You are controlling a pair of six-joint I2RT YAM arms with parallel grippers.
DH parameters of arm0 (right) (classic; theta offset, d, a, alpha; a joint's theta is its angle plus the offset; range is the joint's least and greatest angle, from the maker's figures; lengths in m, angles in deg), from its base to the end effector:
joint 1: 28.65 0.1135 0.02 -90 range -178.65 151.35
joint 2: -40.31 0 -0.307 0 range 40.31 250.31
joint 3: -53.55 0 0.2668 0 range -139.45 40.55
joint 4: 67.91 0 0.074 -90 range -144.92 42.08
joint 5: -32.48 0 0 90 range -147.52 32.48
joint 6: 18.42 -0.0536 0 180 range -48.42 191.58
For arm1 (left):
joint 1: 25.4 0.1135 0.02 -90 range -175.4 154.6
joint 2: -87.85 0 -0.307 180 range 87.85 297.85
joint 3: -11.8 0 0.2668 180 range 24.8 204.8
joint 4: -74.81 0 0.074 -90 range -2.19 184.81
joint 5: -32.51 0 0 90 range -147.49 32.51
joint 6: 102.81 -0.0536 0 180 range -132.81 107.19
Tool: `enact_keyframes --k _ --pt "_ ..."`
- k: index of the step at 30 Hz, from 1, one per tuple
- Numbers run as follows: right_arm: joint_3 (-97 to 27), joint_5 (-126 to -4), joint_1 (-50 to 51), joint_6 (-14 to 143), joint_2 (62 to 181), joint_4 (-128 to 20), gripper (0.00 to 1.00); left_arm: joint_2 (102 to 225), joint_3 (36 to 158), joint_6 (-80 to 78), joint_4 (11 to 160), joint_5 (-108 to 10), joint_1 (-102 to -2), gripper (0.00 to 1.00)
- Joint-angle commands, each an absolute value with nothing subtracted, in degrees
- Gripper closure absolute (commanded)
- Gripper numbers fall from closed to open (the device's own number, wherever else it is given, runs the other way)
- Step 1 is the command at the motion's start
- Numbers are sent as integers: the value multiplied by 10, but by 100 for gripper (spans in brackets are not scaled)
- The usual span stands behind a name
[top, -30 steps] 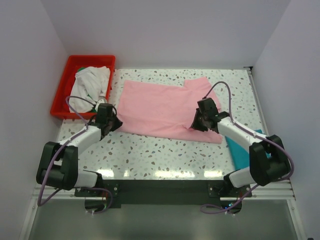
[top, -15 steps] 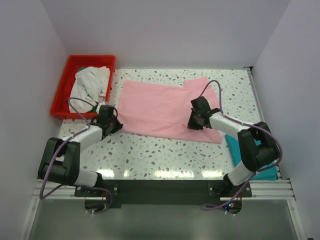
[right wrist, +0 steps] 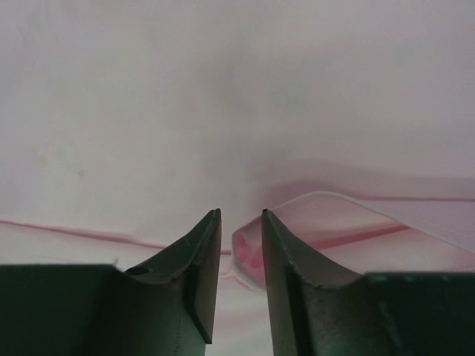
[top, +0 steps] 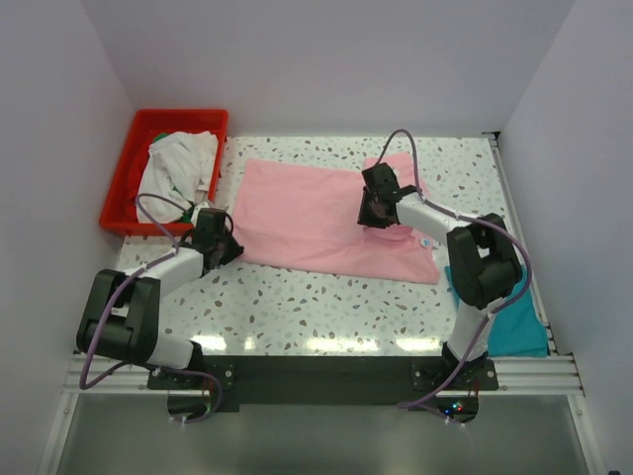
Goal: Fold and stack the t-shirts
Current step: Fold the tshirt
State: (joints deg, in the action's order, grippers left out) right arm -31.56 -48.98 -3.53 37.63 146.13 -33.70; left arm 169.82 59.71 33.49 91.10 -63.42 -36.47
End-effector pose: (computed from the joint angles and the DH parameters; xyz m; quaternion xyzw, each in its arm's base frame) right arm 0.3893 0.1737 0.2106 0.0956 0.9463 0.0864 0.2965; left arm 0.2752 -0.0482 0.1700 -0.3010 0.8901 -0.1199 0.3205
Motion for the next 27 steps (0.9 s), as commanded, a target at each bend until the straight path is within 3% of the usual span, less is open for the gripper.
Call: enact_keyframes --k 1,7,9,15,27 --pt "-357 -453 -35 417 1466 -322 66 1696 601 332 887 -633 -368 73" --pt "-399 -410 -41 430 1425 -275 40 1650 607 336 917 -654 -367 54" --pt "-388 -389 -44 421 1388 -250 36 1629 608 345 943 -671 -364 47" --pt "-250 -433 -80 358 1253 -230 34 1561 595 366 989 -735 -347 43" --pt "-13 -426 -98 232 1069 -213 33 1602 554 397 928 -702 -340 42"
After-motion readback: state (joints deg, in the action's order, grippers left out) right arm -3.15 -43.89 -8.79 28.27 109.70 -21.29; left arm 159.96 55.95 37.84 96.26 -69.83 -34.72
